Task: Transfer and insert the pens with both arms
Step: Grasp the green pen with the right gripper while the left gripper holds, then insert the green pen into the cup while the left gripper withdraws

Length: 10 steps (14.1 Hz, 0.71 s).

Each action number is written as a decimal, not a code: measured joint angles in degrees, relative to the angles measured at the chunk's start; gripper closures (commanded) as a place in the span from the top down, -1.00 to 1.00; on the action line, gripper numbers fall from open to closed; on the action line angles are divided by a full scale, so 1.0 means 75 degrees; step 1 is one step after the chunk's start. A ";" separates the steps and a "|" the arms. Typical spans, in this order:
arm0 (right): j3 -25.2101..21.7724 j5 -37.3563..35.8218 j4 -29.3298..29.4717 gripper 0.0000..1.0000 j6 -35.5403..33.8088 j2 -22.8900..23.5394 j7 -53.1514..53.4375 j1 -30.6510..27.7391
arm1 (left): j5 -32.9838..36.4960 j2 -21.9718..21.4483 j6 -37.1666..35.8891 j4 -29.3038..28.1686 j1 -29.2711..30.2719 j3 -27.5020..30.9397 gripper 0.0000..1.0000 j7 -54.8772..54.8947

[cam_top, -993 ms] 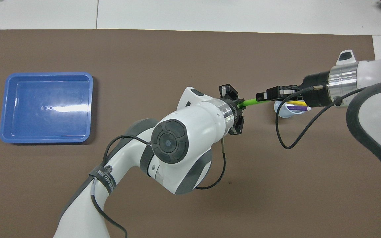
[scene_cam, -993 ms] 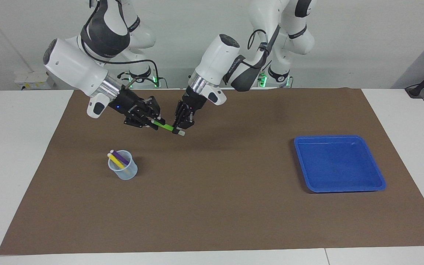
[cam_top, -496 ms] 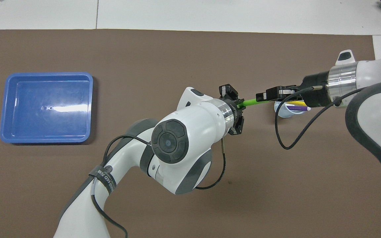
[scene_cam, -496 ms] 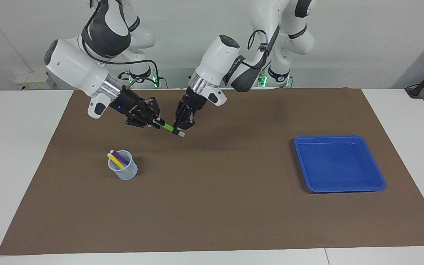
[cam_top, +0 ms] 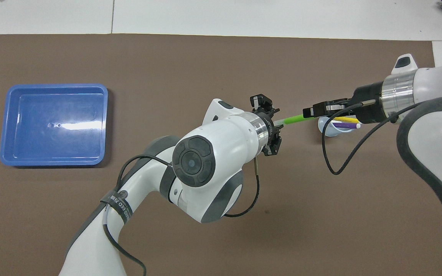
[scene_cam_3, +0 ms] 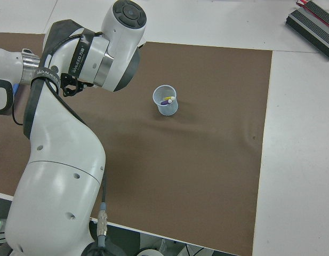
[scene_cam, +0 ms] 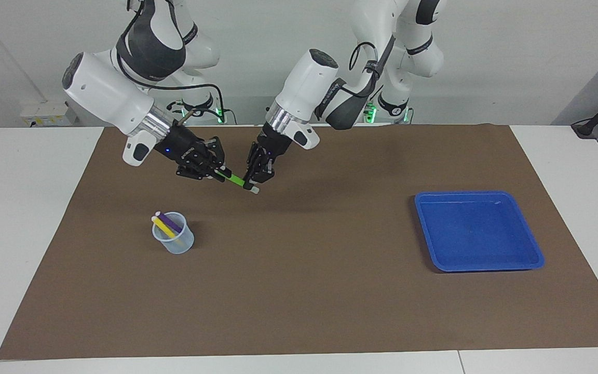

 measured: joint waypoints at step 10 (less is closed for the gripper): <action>-0.0052 -0.2203 0.0117 -1.00 -0.0140 0.0012 0.0001 -0.0031 | 0.0001 -0.0287 -0.1496 0.0084 0.1589 0.0102 0.22 0.1408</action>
